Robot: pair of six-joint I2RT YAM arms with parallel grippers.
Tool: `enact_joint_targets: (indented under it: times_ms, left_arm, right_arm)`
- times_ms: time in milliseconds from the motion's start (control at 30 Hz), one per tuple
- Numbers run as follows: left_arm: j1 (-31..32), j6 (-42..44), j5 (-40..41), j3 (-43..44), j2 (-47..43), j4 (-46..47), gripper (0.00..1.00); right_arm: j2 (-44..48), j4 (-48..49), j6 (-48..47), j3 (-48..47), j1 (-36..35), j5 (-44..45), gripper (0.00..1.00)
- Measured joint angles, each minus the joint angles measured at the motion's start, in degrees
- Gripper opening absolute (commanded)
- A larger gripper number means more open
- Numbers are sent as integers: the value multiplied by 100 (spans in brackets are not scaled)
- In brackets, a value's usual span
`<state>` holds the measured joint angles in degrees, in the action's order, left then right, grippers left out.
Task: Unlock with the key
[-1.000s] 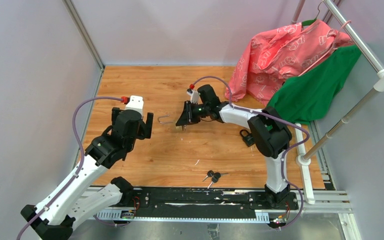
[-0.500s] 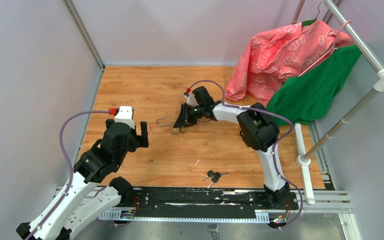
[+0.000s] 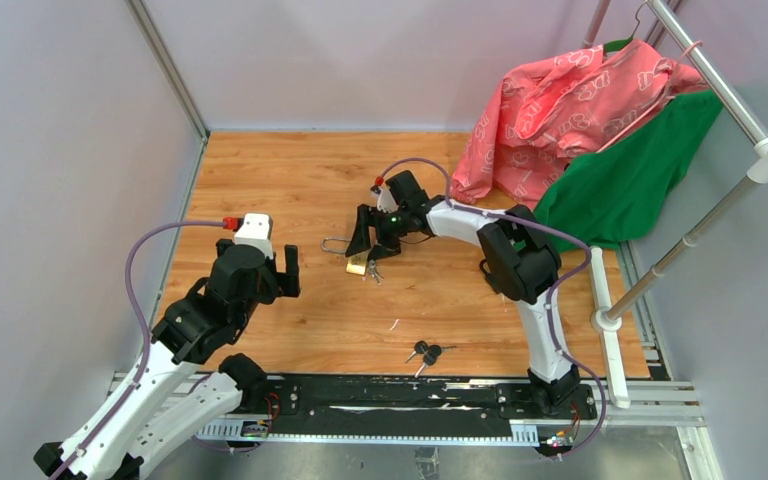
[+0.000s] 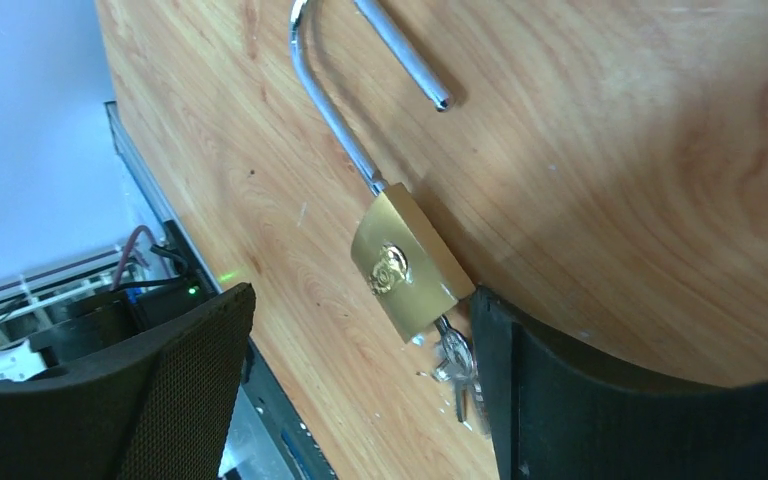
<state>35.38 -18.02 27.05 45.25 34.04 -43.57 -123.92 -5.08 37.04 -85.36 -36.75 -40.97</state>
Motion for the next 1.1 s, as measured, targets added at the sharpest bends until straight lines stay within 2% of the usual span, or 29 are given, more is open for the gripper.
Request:
enact_joint_targets:
  times_ms: [400, 600, 700, 967, 1100]
  left_arm:
    - [-2, 0, -39, 0, 83, 17, 98]
    - [-2, 4, -94, -2, 96, 20, 98]
    - [-2, 22, -127, -2, 109, 22, 98]
    - [-2, 50, -225, -9, 111, 26, 98]
    - [-2, 70, -269, -17, 109, 33, 98]
  right_arm:
    - [599, -1088, -981, -114, 271, 855, 86]
    - [1648, -1572, -1432, 223, 262, 1543, 87]
    - [2221, -1694, -1580, 570, 225, 1928, 86]
    - [3521, -2234, -1749, 2197, 28, 3314, 87]
    - [3910, -2374, -1919, 2763, 330, 3995, 88]
